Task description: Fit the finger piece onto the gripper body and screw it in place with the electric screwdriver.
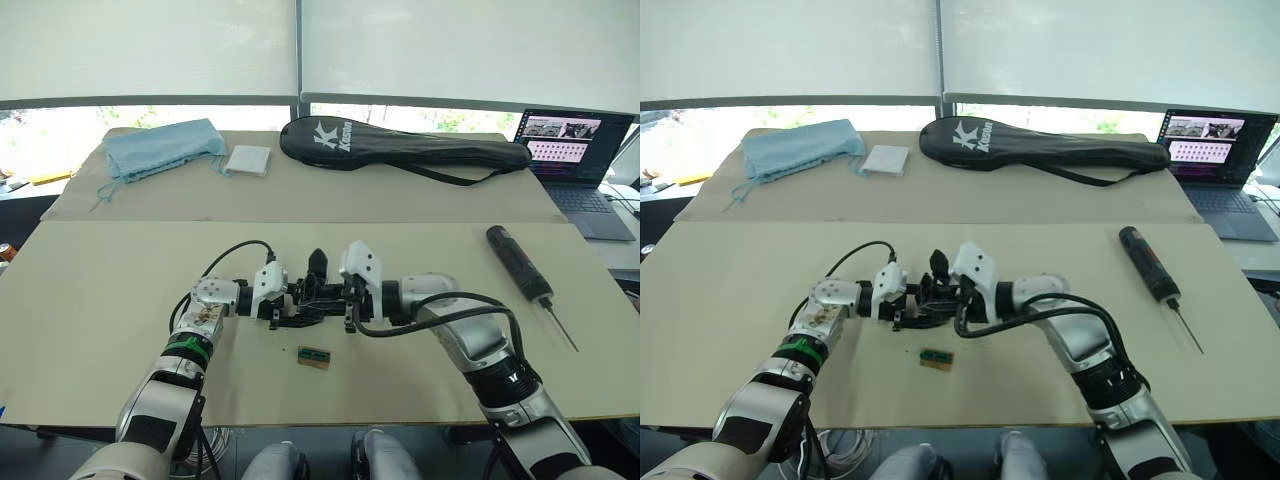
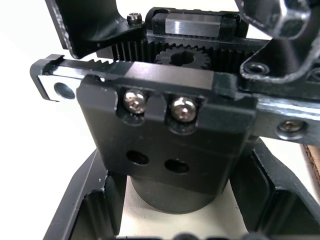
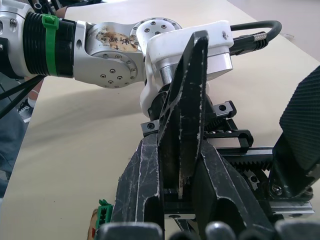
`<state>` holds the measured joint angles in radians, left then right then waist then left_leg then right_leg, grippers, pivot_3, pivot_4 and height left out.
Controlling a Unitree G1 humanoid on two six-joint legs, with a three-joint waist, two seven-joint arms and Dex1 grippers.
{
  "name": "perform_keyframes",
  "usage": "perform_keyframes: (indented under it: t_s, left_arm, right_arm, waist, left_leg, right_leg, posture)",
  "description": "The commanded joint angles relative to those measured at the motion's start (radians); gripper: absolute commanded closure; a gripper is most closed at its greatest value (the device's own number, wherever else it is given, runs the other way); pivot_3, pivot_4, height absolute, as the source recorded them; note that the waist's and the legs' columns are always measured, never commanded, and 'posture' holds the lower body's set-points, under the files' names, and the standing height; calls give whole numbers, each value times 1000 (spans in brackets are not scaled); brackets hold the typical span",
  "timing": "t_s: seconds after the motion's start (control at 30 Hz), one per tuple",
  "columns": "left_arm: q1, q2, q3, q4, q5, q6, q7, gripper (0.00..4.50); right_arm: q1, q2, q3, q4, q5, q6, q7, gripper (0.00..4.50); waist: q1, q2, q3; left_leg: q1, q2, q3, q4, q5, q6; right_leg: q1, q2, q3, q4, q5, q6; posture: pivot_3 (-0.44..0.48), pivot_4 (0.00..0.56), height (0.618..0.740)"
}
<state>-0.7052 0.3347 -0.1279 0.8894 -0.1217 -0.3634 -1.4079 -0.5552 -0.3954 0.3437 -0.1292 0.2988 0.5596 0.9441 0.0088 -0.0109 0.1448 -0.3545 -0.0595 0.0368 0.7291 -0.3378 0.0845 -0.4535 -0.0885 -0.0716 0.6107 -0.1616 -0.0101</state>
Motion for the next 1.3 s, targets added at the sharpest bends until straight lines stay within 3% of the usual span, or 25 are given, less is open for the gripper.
perform_keyframes:
  t_s: [0.03,0.3,0.37,0.67,0.9,1.03,1.3]
  left_arm:
    - [5,-8,-12,-14,7,6,-5,2161]
    - [5,-8,-11,-13,7,5,-3,2161]
    - [5,-8,-11,-13,7,5,-2,2161]
    - [12,-5,-8,-8,10,-2,11,2161]
    - [13,-14,8,-5,0,14,41,2161]
    - [13,-15,9,-3,13,8,74,200]
    - [38,44,31,-32,-11,17,60,47]
  right_arm:
    - [26,-12,63,62,-49,71,-16,4132]
    - [22,-4,39,40,-19,64,0,4132]
    - [13,4,26,23,-14,25,6,3075]
    - [-15,11,-20,-58,-2,-90,38,40]
    - [-7,23,-62,-85,35,-133,42,40]
    - [4,40,-117,-125,124,-169,85,0]
    - [34,13,-218,-207,249,-201,135,0]
  waist:
    - [0,0,0]
    - [0,0,0]
    - [0,0,0]
    - [2,0,0]
    - [3,0,0]
    - [3,0,0]
    - [1,0,0]
  left_leg:
    - [0,0,0,0,0,0]
    - [0,0,0,0,0,0]
    - [0,0,0,0,0,0]
    - [-4,0,0,0,0,0]
    - [-4,0,0,0,0,0]
    - [-4,-1,0,0,0,0]
    - [-4,0,0,0,0,0]
  right_leg:
    - [0,0,0,0,0,0]
    - [0,0,0,0,0,0]
    - [0,0,0,0,0,0]
    - [-4,0,-1,0,0,0]
    - [-3,0,-1,-1,0,0]
    - [-3,0,-1,-1,0,0]
    - [-3,0,-1,-1,0,0]
  posture:
    - [0,150,740]
    - [0,150,740]
    - [0,150,740]
    - [0,150,740]
    - [0,150,740]
    - [0,150,740]
    - [0,150,740]
